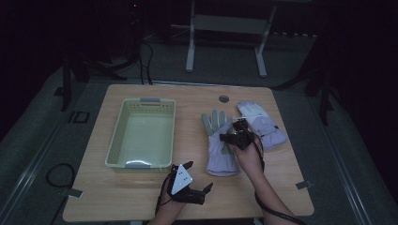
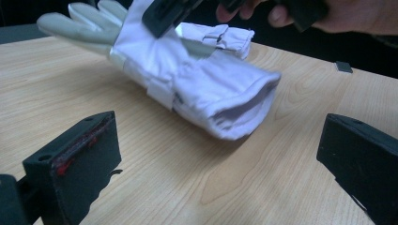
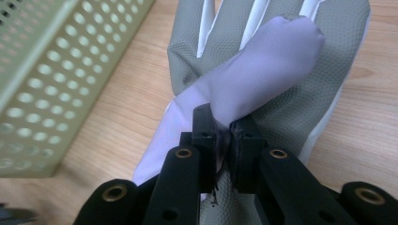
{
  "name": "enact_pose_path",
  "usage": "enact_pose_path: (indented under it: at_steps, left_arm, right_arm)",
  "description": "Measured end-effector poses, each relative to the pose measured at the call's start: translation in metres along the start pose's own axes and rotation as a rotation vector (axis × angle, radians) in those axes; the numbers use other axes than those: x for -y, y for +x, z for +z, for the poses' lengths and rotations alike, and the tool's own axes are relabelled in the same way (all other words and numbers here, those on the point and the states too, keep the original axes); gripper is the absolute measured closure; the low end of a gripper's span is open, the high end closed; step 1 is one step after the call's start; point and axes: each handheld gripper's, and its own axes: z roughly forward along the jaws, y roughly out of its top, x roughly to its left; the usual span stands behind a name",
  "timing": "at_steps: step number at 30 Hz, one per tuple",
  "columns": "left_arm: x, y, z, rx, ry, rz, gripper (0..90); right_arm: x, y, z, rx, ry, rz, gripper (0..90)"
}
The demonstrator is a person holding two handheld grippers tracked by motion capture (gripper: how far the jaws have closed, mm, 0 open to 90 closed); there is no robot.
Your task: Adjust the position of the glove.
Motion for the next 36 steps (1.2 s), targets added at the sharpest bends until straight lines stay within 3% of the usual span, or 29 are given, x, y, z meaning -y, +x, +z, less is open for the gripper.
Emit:
enact_pose_path:
  at_steps: [3,12,19,23,25,28,30,32,36]
  left_arm:
    - [0.0,0.0,0.0,-0.001,0.0,-0.004,0.0]
    - [0.0,0.001,0.0,0.001,0.001,-0.004,0.1]
    - [0.0,0.0,0.0,0.0,0.001,-0.003,0.1]
    - [0.0,0.001,0.0,0.001,0.003,-0.007,0.1]
    - [0.0,0.001,0.0,0.002,0.003,-0.006,0.1]
    - [0.0,0.001,0.0,0.001,0.003,-0.004,0.1]
    - [0.0,0.001,0.0,0.001,0.003,-0.004,0.0]
    - [0.0,0.001,0.0,0.002,0.002,-0.009,0.1]
    - [0.0,0.001,0.0,0.002,0.003,-0.009,0.1]
  right_arm:
    - [0.001,-0.002,0.01,-0.009,0.022,0.001,82.4]
    - [0.0,-0.014,0.033,0.043,0.054,0.011,80.5]
    - [0.005,-0.015,0.043,0.051,0.05,0.006,76.0]
    - [0.005,-0.018,0.039,0.019,0.035,0.013,65.1]
    - [0.005,-0.02,0.035,0.0,0.038,-0.004,56.0]
    - [0.003,-0.021,0.025,0.017,0.001,-0.059,46.1]
    - [0.001,-0.021,0.021,0.013,-0.008,-0.08,45.3]
    - [-0.006,-0.026,0.004,0.021,-0.009,-0.112,42.1]
    - [-0.012,-0.034,-0.013,0.021,-0.06,-0.111,41.4]
